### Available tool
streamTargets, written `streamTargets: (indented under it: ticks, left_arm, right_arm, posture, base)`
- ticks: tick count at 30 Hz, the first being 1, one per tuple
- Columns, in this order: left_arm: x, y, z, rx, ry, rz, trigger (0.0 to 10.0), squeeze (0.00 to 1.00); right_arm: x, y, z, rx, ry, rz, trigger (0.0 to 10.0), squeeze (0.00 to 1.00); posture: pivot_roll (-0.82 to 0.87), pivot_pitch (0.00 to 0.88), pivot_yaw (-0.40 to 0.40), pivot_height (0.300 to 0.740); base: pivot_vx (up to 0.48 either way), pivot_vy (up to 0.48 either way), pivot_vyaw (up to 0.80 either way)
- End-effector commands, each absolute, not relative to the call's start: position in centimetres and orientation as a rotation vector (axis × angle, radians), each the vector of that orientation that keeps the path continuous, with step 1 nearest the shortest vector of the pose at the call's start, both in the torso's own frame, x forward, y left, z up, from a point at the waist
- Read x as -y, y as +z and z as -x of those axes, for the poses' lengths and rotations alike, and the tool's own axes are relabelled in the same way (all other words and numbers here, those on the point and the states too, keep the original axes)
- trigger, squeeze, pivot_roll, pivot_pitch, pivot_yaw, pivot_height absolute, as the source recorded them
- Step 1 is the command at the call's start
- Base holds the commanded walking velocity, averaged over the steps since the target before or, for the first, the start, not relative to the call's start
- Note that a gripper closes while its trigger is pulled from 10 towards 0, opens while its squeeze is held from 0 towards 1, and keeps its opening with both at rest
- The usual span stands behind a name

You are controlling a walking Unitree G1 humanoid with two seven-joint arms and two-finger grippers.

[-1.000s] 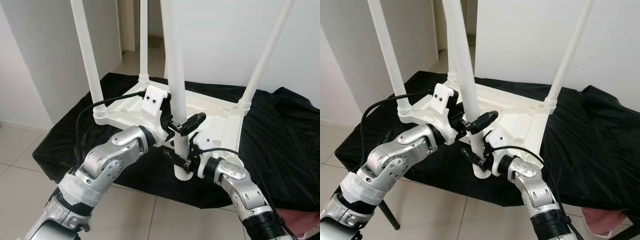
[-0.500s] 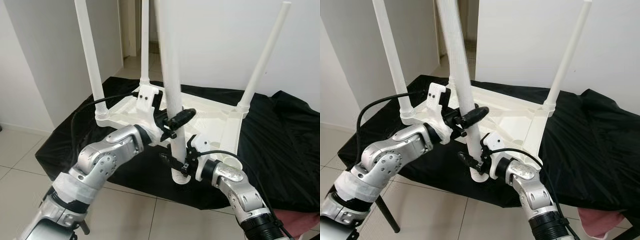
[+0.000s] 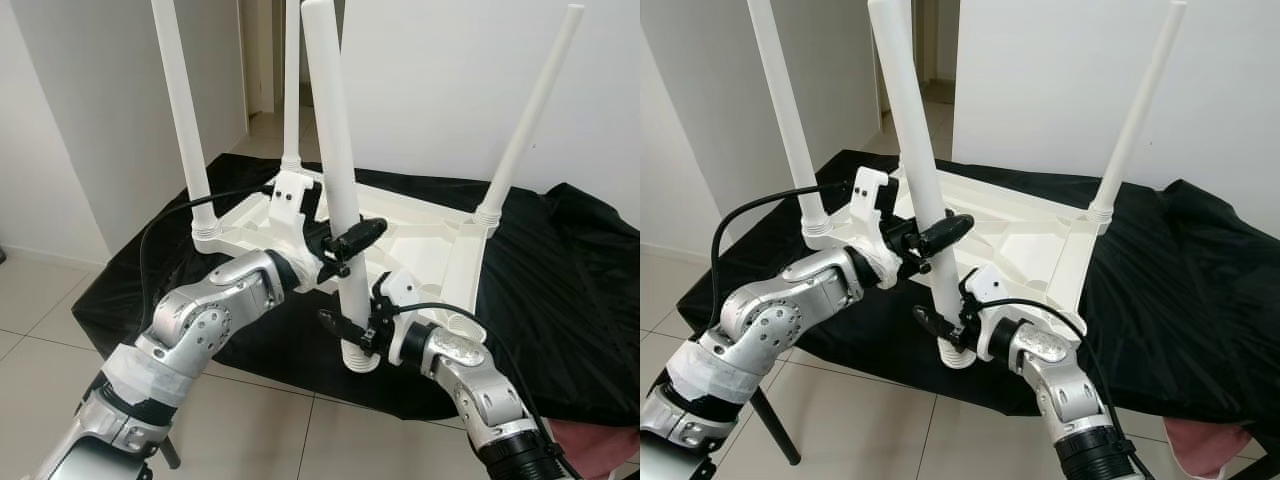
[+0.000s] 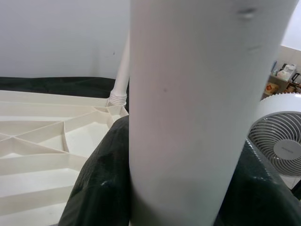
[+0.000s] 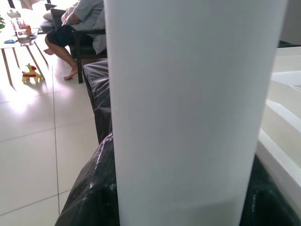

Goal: Building children table

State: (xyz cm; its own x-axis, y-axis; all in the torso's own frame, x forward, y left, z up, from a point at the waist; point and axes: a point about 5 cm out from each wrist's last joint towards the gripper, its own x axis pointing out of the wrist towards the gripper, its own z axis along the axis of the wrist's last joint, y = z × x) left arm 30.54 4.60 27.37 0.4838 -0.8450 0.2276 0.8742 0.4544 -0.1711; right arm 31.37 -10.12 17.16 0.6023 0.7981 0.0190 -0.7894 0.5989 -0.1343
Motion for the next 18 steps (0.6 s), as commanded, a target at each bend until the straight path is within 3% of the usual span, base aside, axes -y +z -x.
streamTargets:
  ticks: [1, 2, 14, 15, 18]
  left_arm:
    - [-3.9, 28.4, -27.6, 0.238, -1.630, 0.245, 0.0, 0.00]
    - [-3.7, 28.5, -27.5, 0.246, -1.624, 0.220, 10.0, 0.00]
    - [-2.0, 29.9, -28.4, 0.226, -1.370, 0.204, 10.0, 0.00]
    - [-1.7, 30.0, -28.7, 0.207, -1.321, 0.199, 10.0, 0.00]
    - [-1.4, 30.1, -29.1, 0.189, -1.275, 0.187, 10.0, 0.00]
  right_arm:
    - [10.7, 17.5, -31.4, 0.094, 0.885, 0.074, 10.0, 0.00]
    - [10.8, 17.5, -31.4, 0.095, 0.879, 0.054, 10.0, 1.00]
    - [11.8, 18.0, -31.5, 0.135, 0.706, 0.053, 10.0, 1.00]
    - [11.9, 18.1, -31.3, 0.140, 0.687, 0.060, 10.0, 0.00]
    - [12.0, 18.2, -31.3, 0.147, 0.664, 0.074, 10.0, 0.00]
  posture:
    - [0.01, 0.000, -0.008, 0.740]
    - [0.01, 0.001, -0.005, 0.740]
    - [0.01, 0.032, 0.002, 0.740]
    - [0.01, 0.044, 0.005, 0.740]
    - [0.01, 0.044, 0.005, 0.740]
  base:
    - [0.000, 0.000, 0.00]
    - [0.000, 0.000, 0.00]
    - [0.000, 0.000, 0.00]
    - [0.000, 0.000, 0.00]
    - [0.000, 0.000, 0.00]
